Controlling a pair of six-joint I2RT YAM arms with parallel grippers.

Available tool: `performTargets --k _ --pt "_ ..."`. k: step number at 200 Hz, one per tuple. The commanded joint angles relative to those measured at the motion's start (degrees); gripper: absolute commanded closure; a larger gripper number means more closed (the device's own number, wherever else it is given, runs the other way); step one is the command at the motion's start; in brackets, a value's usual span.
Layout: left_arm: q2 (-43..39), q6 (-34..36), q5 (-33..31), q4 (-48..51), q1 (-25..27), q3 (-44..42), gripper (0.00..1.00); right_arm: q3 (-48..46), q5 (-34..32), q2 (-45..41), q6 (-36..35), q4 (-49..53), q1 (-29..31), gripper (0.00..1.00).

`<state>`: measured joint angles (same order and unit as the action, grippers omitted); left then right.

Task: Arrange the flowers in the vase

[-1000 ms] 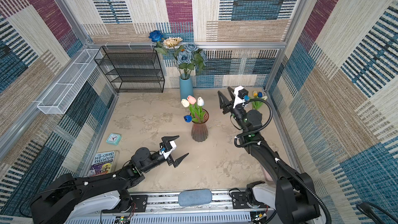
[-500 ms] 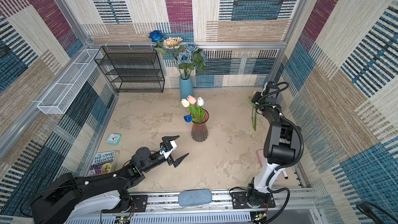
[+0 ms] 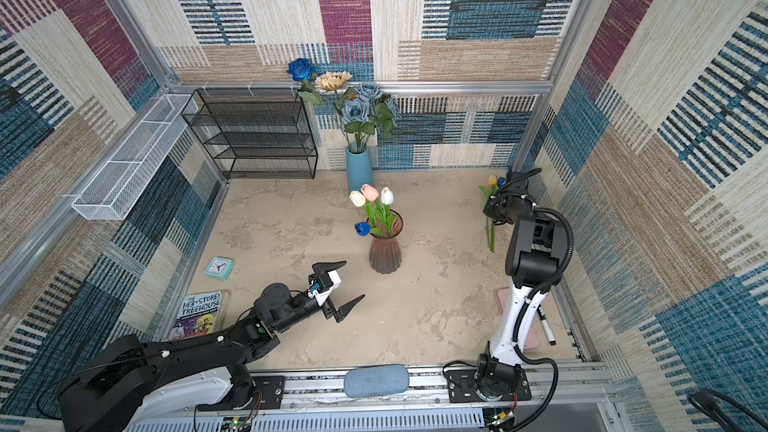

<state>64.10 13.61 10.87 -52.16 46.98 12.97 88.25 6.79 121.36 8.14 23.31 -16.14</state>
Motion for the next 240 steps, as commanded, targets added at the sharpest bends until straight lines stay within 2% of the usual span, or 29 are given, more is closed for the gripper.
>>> performTargets --k 1,74,143,214,240 --pt "0.2 0.6 0.8 -0.7 0.0 0.5 0.00 -0.5 1.8 0.4 -0.5 -0.5 0.2 0.73" --pt "0.2 0.7 0.8 -0.5 0.0 0.6 0.00 2.2 0.4 4.2 -0.3 0.4 0.7 0.73" --pt "0.4 0.8 0.8 -0.5 0.0 0.6 0.00 5.0 -2.8 6.6 -1.3 3.5 4.1 0.90" --pt "0.3 0.7 1.0 -0.3 0.0 0.6 0.00 3.6 1.9 1.0 -2.2 1.6 7.4 1.00" --pt "0.3 0.8 0.9 -0.1 0.0 0.7 0.00 -1.4 4.9 -4.3 -1.3 -1.8 7.4 1.00"
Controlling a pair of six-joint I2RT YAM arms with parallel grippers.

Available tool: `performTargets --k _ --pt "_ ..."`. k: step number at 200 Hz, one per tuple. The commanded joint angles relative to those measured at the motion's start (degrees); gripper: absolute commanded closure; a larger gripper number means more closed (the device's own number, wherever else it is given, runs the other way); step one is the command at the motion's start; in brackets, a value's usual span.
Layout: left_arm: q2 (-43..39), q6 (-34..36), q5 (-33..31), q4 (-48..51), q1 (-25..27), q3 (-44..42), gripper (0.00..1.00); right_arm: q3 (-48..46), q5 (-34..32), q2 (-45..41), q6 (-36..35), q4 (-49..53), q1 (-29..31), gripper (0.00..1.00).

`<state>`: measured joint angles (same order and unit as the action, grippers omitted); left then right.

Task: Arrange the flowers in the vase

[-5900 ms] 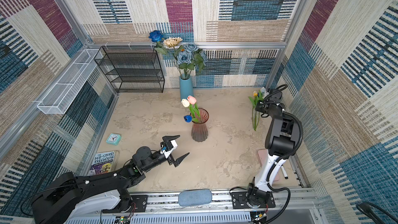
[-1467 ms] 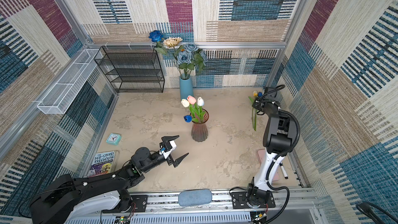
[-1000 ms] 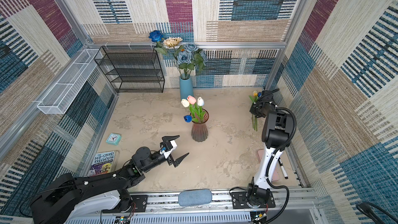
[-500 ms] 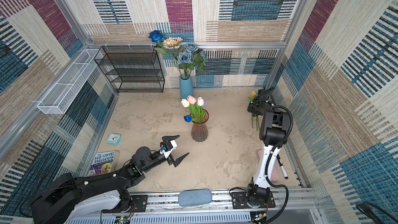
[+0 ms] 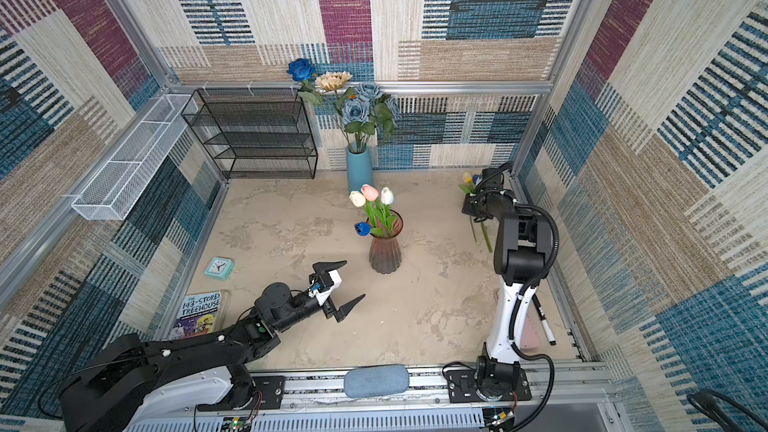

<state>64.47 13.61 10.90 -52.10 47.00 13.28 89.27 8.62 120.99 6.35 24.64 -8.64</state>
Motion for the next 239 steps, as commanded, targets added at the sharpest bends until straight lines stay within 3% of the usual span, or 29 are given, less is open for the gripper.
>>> performTargets --k 1,39,177,228,239 --pt "0.0 0.8 0.9 -0.1 0.0 0.4 0.00 -2.6 3.3 -4.2 0.5 -3.2 -0.1 1.00" --pt "0.1 0.8 1.1 0.1 0.0 0.6 0.00 -5.7 11.8 -10.6 2.0 -6.0 -0.6 1.00" --pt "0.0 1.0 1.1 0.3 0.0 0.7 0.00 -12.3 29.0 -23.0 6.7 -12.7 -1.8 1.00" --pt "0.2 0.8 1.4 0.4 0.0 0.8 0.00 -13.2 16.1 -20.8 1.7 -6.8 -1.5 1.00" --pt "0.4 0.9 1.3 0.4 0.0 0.9 0.00 -13.9 15.6 -19.7 0.5 -5.7 -1.0 0.90"
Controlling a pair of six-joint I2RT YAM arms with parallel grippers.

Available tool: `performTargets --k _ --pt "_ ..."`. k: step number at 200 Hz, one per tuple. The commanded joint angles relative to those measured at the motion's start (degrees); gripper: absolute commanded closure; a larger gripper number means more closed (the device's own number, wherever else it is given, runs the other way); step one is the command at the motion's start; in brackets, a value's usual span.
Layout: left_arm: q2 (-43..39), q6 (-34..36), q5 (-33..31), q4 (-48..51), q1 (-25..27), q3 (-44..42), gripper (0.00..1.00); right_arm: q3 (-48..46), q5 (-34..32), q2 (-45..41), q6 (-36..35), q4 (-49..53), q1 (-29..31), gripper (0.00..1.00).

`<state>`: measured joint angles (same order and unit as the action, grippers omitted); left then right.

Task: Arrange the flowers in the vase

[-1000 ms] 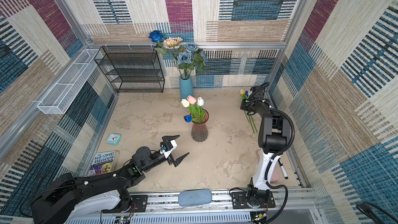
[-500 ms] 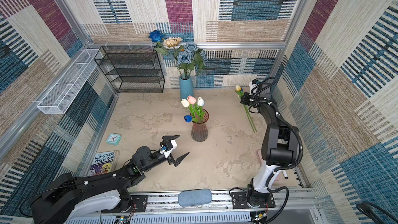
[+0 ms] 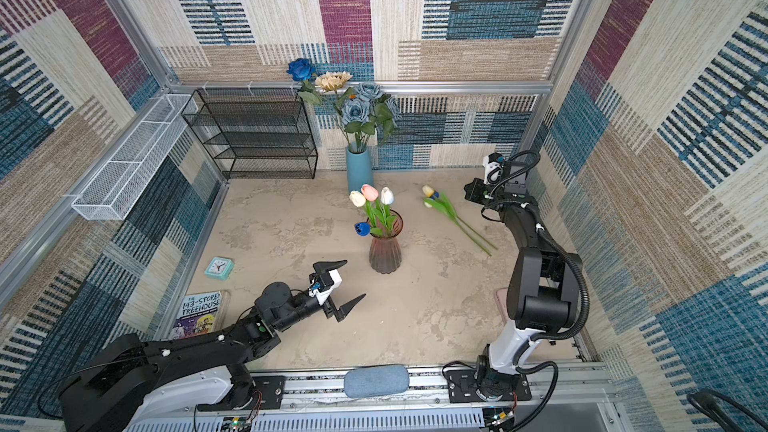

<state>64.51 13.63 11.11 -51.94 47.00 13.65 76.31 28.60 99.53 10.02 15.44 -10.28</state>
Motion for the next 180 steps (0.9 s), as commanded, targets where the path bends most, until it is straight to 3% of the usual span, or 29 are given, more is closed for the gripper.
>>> performTargets --k 1,19,33,49,83,107,131,149,164,180 --pt "0.3 0.9 1.1 0.3 0.0 0.5 0.00 -1.1 -4.4 1.9 -3.3 3.5 0.7 0.89" --pt "0.4 0.9 1.1 0.2 0.0 0.6 0.00 -3.5 -5.5 2.0 -4.1 2.7 1.3 0.82" --pt "0.5 0.8 1.2 0.2 0.0 0.6 0.00 -4.3 -8.0 2.8 -5.0 2.2 1.4 0.68" --pt "0.9 0.8 1.4 0.2 0.0 0.8 0.00 -1.5 -11.2 6.3 -6.8 5.3 1.8 0.63" --pt "1.7 1.1 1.5 0.1 0.0 1.1 0.00 2.1 -21.0 10.9 -14.7 7.0 4.9 0.42" --pt "1.9 1.2 1.5 0.1 0.1 1.2 0.00 6.3 -18.4 14.2 -20.1 11.8 5.5 0.47" --pt "1.9 1.4 1.3 0.2 0.1 1.2 0.00 4.4 -16.5 12.4 -23.6 12.3 6.8 0.48" --pt "1.8 1.4 1.2 0.3 0.1 1.2 0.00 2.9 -13.1 10.8 -28.9 16.0 8.9 0.42" --pt "2.3 1.4 1.3 0.1 0.1 1.4 0.00 2.7 -17.0 10.9 -33.1 21.7 12.4 0.39" --pt "3.1 1.4 1.7 -0.5 0.1 1.5 0.00 2.6 -17.0 11.1 -35.5 24.1 13.7 0.37"
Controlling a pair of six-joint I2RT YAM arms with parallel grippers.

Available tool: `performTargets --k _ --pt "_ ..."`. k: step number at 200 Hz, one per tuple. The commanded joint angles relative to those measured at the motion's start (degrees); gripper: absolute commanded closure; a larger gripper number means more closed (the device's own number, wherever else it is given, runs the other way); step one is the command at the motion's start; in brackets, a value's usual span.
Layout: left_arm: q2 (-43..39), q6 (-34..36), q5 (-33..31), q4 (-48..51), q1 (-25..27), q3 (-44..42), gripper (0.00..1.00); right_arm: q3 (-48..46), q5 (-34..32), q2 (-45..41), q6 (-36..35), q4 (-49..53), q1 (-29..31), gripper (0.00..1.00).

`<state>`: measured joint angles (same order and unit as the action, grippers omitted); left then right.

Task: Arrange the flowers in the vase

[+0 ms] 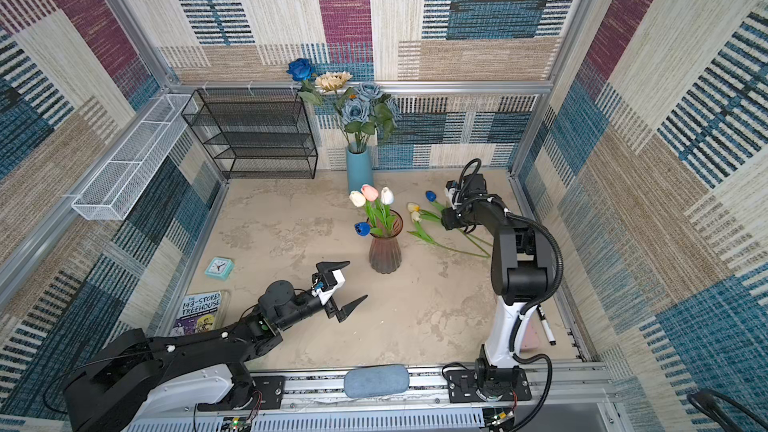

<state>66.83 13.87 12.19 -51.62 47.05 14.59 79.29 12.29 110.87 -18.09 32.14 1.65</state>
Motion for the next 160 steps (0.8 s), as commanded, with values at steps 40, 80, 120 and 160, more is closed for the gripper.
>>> performTargets --k 40,80,120,160 --pt "1.0 0.2 1.7 -1.2 0.1 0.8 0.00 -3.8 -0.7 -3.9 -11.4 0.3 2.5 0.32" --pt "0.3 1.0 0.9 -0.3 0.2 0.6 0.00 -4.7 -3.4 -1.6 -14.5 -0.8 3.9 0.31" --pt "0.1 1.4 0.6 -0.2 0.1 0.6 0.00 -6.1 -2.9 -1.6 -16.4 -1.6 4.1 0.32" --pt "0.0 1.5 0.4 -0.2 0.2 0.4 0.00 -7.7 -4.3 -0.2 -17.6 -2.1 4.2 0.42"
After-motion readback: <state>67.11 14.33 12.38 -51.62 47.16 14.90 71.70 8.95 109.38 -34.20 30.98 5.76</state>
